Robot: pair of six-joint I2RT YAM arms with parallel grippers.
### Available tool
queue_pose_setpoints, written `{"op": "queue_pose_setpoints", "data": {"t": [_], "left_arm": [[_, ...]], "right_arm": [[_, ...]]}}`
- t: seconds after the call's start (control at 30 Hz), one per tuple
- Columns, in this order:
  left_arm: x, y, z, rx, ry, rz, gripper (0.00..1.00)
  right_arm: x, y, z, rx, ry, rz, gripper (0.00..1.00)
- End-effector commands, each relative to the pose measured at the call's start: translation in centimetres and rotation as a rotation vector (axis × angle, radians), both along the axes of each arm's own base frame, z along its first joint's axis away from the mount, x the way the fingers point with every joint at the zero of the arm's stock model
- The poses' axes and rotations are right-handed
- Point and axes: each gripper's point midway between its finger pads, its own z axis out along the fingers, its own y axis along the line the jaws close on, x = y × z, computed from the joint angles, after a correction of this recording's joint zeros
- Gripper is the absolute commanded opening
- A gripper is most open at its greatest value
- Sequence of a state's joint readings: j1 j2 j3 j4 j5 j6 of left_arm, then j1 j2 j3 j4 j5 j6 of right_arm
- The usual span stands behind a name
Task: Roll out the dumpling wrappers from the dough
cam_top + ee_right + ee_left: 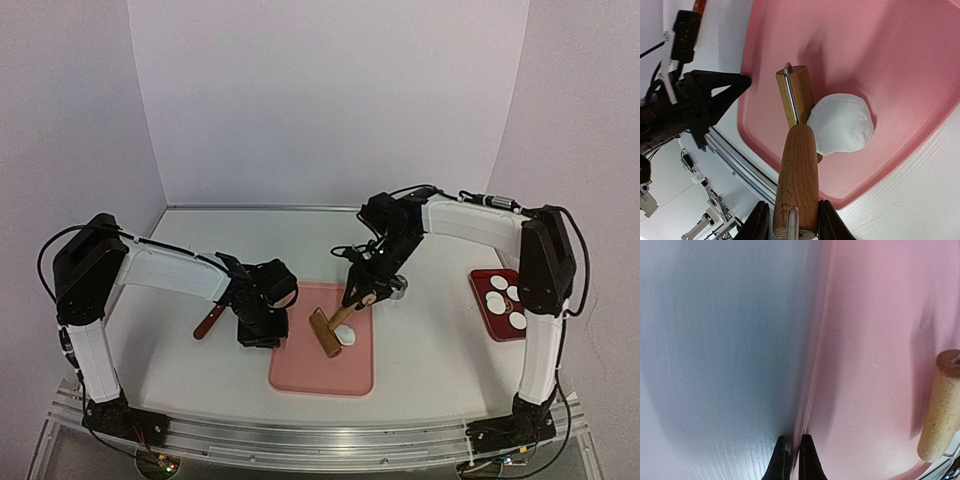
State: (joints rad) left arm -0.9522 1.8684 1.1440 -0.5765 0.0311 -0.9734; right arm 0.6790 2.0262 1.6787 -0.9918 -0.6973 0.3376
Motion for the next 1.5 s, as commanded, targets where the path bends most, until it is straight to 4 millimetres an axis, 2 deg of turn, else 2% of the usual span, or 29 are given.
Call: {"op": "queue_pose_setpoints", "data": {"t": [0.0,0.07,0.13,0.2,0.27,0.3,0.37,0.5,0.67,0.87,1.07,1.17,1.37,1.47], "left_arm": [[-1.9,1.4,0.0,0.03,0.046,0.053,0.0],[-2.3,0.8,0.8,0.01,0.036,0.029,0.01],[-2.6,0.7,1.7,-0.005,0.029,0.017,0.1],[-2.4,0.5,3.0,-0.031,0.008,-0.014,0.23],[-1.3,0.2,4.9,-0.042,-0.022,-0.045,0.41],[-0.3,0.0,5.9,-0.044,-0.049,-0.062,0.5],[2.0,-0.2,7.8,-0.046,-0.105,-0.11,0.62],[6.9,-0.8,10.1,-0.08,-0.223,-0.23,0.75],[11.5,-2.6,10.4,-0.047,-0.364,-0.446,0.78],[14.5,-5.6,9.3,-0.055,-0.46,-0.603,0.78],[16.8,-7.8,8.6,-0.071,-0.539,-0.635,0.78],[17.4,-9.1,8.4,-0.109,-0.567,-0.661,0.78],[18.5,-10.4,5.7,-0.089,-0.559,-0.707,0.77],[18.8,-10.9,4.9,-0.097,-0.57,-0.727,0.74]], "right_arm": [[-0.2,1.4,9.2,0.207,-0.12,0.035,0.0],[-0.2,1.3,11.2,0.229,-0.167,0.029,0.0],[0.1,0.7,12.6,0.221,-0.223,0.009,0.0],[0.8,0.0,13.5,0.196,-0.274,-0.029,0.0],[2.0,-1.3,13.7,0.142,-0.319,-0.103,0.0],[2.6,-1.9,13.6,0.123,-0.321,-0.14,0.0],[3.9,-3.5,13.1,0.091,-0.319,-0.205,0.0],[5.9,-6.3,11.7,0.001,-0.35,-0.293,0.0],[7.6,-8.0,10.9,-0.044,-0.377,-0.359,0.0],[8.1,-8.0,10.4,-0.044,-0.379,-0.39,0.0],[7.7,-8.2,10.5,-0.032,-0.372,-0.416,0.0],[7.4,-8.6,10.6,-0.036,-0.377,-0.431,0.0],[7.0,-9.2,10.7,-0.043,-0.376,-0.462,0.0],[6.7,-9.7,10.9,-0.048,-0.39,-0.483,0.0]]}}
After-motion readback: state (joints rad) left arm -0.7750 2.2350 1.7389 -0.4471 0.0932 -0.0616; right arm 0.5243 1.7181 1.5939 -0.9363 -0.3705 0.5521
